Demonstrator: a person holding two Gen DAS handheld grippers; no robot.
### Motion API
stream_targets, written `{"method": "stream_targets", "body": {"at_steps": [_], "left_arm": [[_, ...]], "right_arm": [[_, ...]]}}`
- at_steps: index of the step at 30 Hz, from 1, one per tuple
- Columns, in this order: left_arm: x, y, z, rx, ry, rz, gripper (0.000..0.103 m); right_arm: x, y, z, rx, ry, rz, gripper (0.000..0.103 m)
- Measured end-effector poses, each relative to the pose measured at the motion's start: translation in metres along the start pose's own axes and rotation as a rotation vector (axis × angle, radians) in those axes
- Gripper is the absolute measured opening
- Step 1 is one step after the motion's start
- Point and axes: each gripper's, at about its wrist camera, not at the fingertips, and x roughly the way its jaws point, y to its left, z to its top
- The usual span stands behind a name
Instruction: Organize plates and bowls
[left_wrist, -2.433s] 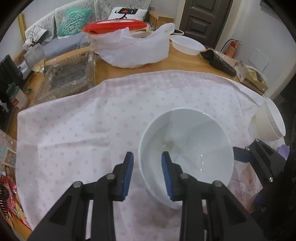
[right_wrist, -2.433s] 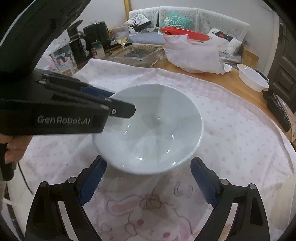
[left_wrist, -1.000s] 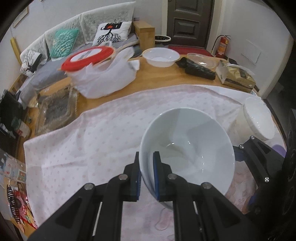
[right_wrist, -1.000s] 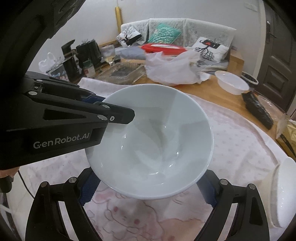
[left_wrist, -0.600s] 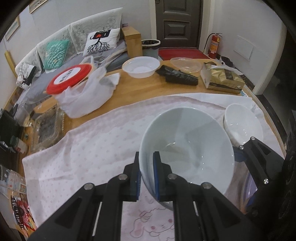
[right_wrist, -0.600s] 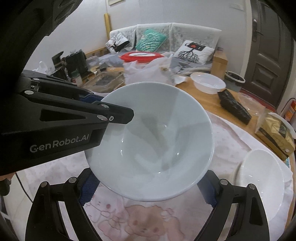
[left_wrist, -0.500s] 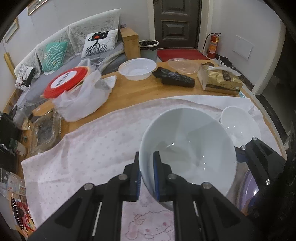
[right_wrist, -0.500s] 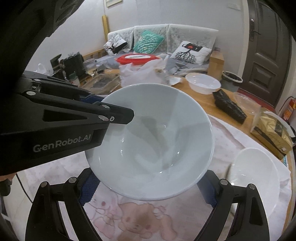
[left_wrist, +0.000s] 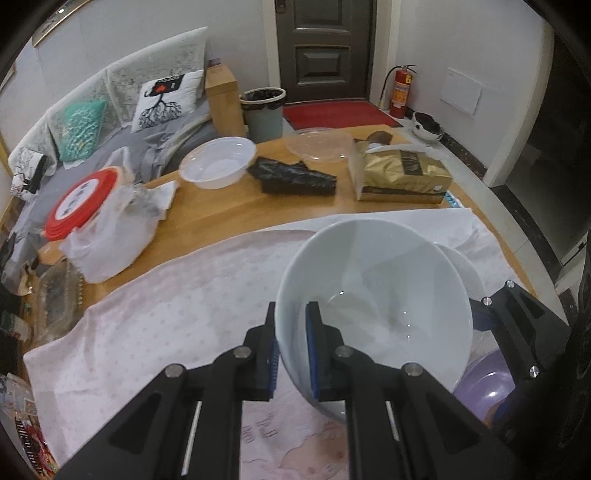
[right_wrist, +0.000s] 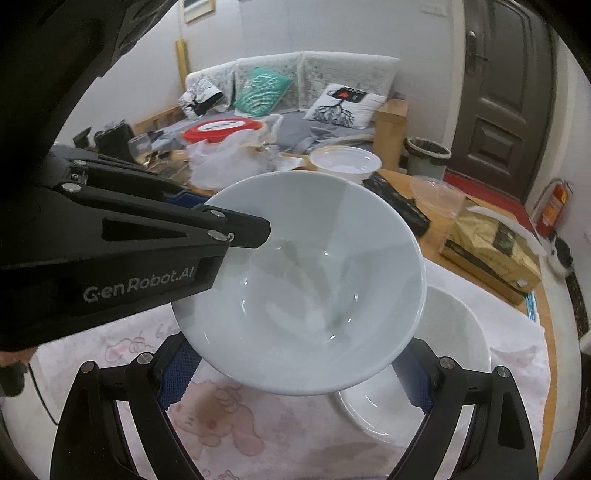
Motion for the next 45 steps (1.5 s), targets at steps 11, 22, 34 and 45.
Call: {"method": "stream_targets", "body": {"at_steps": [11,22,34,45], "left_arm": [[0.011,-0.023,0.011,0.025,0.003,-0.017,0.009],[0.024,-0.04,0.011,0.042,0.02,-0.037,0.009],[0.041,-0.054,0.009,0.062,0.042,-0.037,0.011],[0.051,-0.057,0.005,0.067,0.06,-0.037,0.016]], "right_arm": [[-0.006,-0.026,-0.007,0.025,0.004,-0.017,0.089],[-0.01,-0.038,-0.015,0.032,0.032,-0.047,0.089],[-0.008,-0.045,-0.021,0.025,0.076,-0.082,0.089],[-0.007,-0.044,-0.021,0.008,0.113,-0.102,0.089]]}}
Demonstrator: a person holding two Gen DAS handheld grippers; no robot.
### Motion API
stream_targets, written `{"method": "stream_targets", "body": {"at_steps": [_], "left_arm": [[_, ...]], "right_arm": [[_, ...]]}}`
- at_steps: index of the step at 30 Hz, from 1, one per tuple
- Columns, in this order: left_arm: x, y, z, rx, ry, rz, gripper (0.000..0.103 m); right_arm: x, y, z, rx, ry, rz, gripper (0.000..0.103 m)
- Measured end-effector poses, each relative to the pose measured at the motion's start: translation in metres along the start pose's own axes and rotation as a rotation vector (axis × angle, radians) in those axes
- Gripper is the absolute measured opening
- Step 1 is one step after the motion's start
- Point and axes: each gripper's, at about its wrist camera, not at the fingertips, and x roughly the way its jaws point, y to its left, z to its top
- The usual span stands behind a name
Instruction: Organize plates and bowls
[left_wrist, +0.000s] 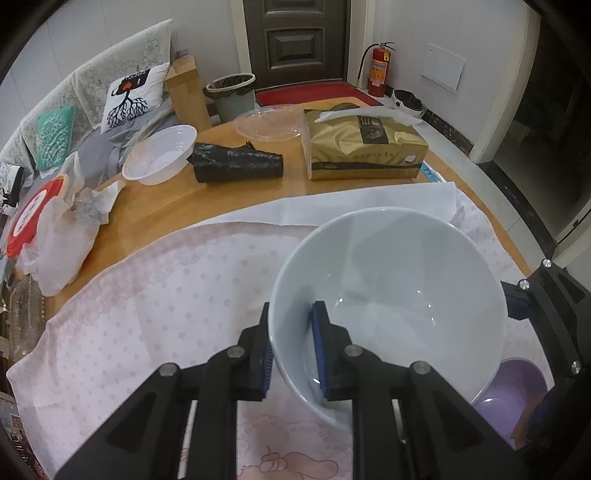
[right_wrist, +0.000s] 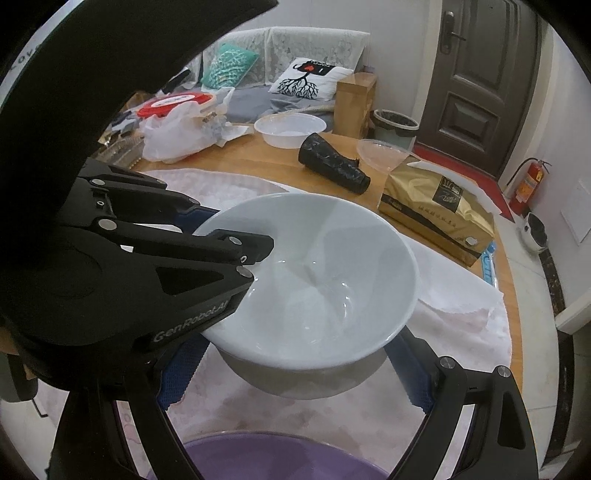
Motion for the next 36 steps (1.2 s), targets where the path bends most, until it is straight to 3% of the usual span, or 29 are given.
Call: {"method": "stream_targets", "body": {"at_steps": [19,31,36], "left_arm": [[0.008,-0.01,-0.007,0.013,0.018,0.01,0.016],[-0.015,0.007,-0.011,-0.029,-0.014,-0.035,0.018],[-0.008,0.012,-0.01,-0.056,-0.002,-0.091,0.018]], "right_arm": [[-0.009,-0.004,-0.006,0.006,0.029,0.001,0.091],[-0.025,-0.01,-0.027,-0.017,-0.021,-0.006,0.094],[-0.005,-0.019,-0.043,0.01,0.022,0.006,0.094]]}}
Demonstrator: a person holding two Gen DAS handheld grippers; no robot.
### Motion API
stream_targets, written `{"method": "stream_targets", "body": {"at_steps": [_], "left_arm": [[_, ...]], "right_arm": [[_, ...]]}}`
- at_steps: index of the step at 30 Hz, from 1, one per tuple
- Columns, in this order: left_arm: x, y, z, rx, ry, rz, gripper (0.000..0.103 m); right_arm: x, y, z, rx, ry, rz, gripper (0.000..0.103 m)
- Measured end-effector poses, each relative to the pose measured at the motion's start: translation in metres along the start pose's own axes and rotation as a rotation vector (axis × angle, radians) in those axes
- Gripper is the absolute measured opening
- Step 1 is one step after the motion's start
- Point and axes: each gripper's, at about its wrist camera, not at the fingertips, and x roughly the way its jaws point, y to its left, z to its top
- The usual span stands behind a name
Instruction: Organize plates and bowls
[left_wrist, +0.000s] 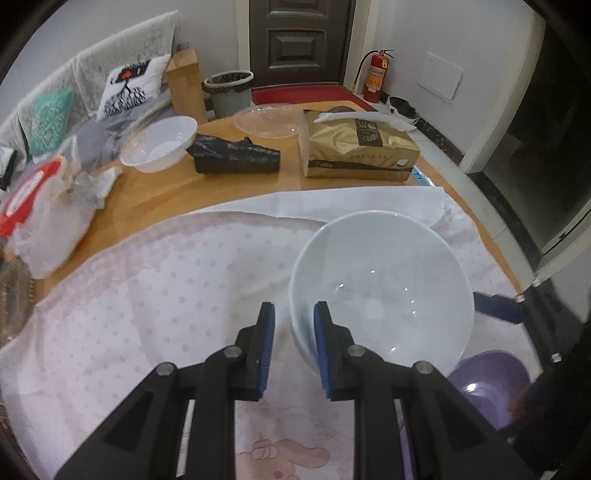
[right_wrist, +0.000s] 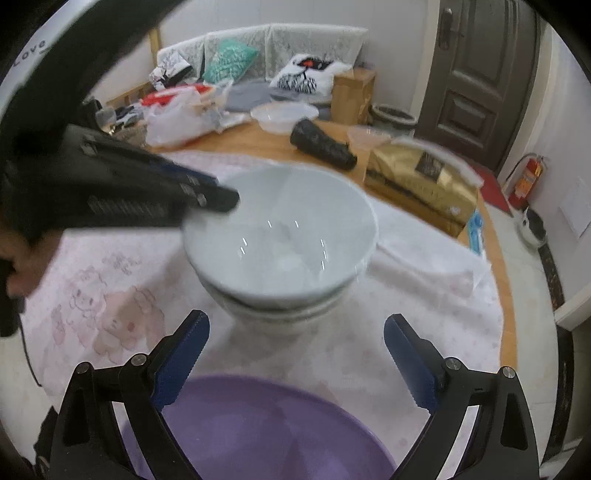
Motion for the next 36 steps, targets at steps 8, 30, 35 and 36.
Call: {"method": "stream_targets", "body": {"at_steps": [8,30,35,36], "left_arm": [[0.024,0.002,0.005,-0.028,0.025,-0.057,0.018],[0.043,0.011,0.009,-0.002,0.003,-0.167,0.022],[0.044,0.011,0.008,-0.001,0.002,-0.177,0.022],[0.044,0.011,0.008,0.0,0.002,-0.176,0.022]], "right_arm": [[0.031,0.002,0.005,0.01,0.04,0.045,0.094],[0.087,0.004,0.032,0.079,0.101,0.109,0.102],[0.087,0.005,0.033,0.078,0.102,0.101,0.101],[0.087,0.005,0.034,0.082,0.1,0.096,0.101]]}}
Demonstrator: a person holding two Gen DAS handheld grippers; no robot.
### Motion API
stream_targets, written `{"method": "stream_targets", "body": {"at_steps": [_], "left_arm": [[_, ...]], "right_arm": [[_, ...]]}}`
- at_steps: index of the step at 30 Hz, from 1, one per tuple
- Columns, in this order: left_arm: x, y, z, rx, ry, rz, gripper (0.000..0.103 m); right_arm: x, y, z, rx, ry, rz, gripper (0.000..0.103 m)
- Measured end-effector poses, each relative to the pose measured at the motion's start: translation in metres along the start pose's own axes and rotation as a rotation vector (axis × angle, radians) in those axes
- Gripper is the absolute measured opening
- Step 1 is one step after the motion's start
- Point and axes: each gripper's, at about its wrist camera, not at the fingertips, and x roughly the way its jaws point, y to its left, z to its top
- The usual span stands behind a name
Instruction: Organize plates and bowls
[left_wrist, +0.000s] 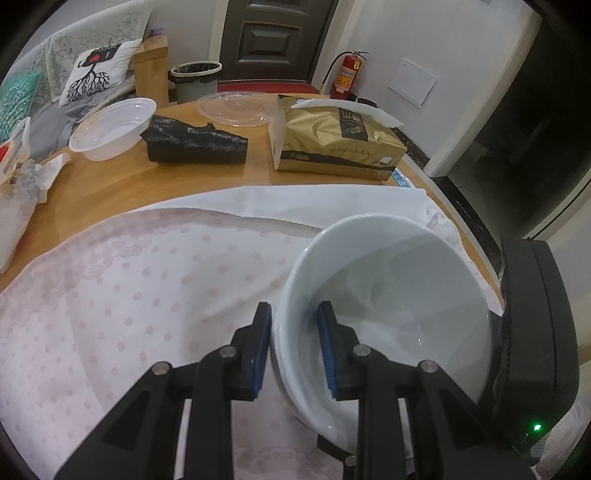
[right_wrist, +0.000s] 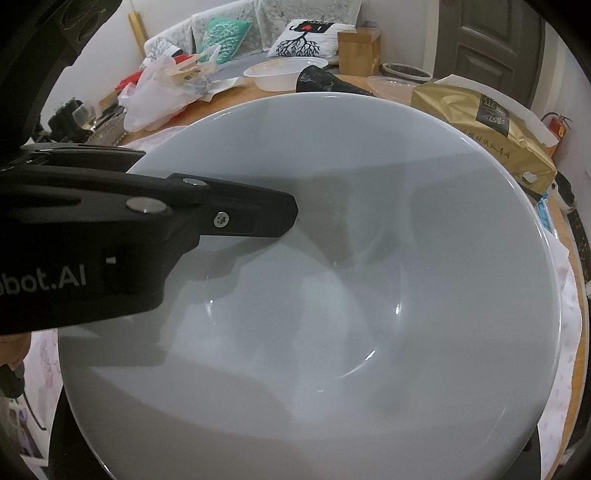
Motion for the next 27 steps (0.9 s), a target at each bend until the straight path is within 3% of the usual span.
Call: {"method": "stream_targets", "body": {"at_steps": [27], "left_arm": [[-0.063,-0.039,-0.011,0.099,-0.079,0.081,0.022]], "right_arm": [[-0.063,0.02,-0.017,-0.02,-0.137,-0.032,0.1]]}}
